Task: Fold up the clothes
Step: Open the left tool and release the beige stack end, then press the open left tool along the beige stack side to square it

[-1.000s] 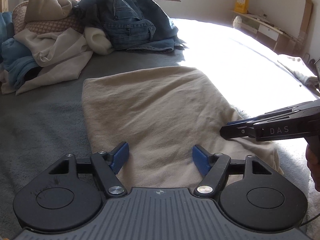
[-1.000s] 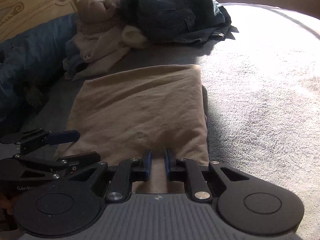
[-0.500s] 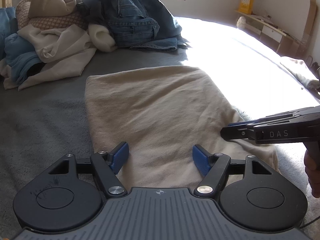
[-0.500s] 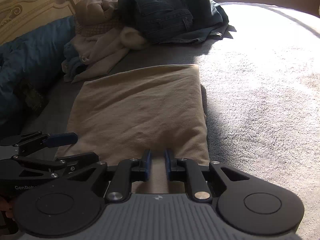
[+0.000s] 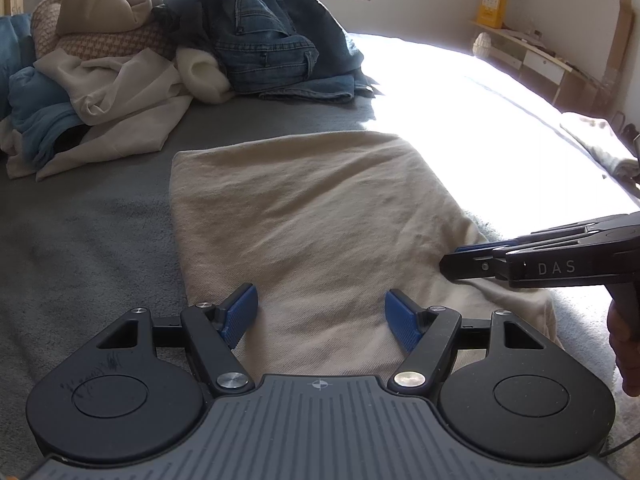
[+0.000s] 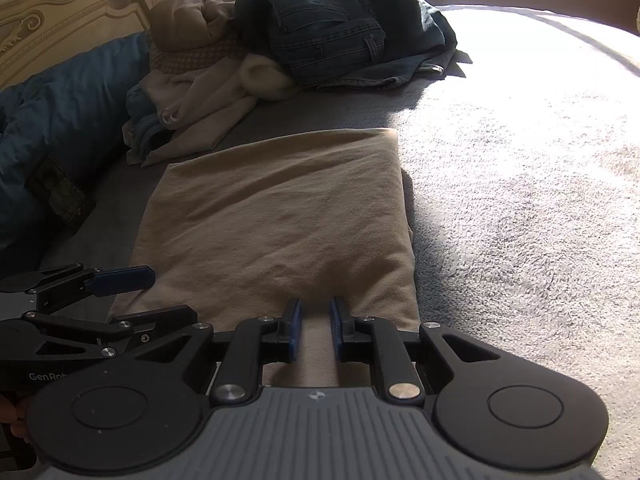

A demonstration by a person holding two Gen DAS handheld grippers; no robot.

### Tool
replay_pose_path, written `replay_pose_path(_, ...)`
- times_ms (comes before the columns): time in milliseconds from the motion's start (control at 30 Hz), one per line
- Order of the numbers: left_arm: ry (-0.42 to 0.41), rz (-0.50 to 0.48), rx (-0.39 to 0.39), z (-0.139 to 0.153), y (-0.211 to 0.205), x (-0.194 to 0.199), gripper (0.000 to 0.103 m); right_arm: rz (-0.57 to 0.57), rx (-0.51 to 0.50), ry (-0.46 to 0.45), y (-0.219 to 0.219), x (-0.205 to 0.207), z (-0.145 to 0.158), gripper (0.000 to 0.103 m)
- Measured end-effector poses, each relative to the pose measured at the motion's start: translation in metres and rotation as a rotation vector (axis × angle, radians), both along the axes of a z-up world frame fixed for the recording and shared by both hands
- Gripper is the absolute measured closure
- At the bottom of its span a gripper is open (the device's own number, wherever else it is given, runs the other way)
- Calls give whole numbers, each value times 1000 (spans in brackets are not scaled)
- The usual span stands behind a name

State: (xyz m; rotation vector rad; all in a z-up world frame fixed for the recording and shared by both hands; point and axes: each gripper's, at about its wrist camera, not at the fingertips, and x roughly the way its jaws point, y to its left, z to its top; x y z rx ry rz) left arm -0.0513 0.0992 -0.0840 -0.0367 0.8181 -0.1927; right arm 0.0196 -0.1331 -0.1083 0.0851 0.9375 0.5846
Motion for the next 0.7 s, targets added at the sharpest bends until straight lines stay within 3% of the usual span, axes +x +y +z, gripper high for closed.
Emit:
replay_pose_path(200, 19, 11, 40, 17, 0, 10, 31, -7, 19, 8, -1, 0, 0, 82)
replay_pose_path(400, 104, 78, 119, 21, -9, 37, 30, 6, 14, -4, 1, -2, 0, 77)
replay_pose_path(567, 122, 100, 171, 21, -16, 43, 21, 2, 25, 5, 1, -1, 0, 76)
replay_pose_path(700, 142, 117, 197, 19, -19, 44, 16, 6, 53, 16, -1, 0, -1, 67)
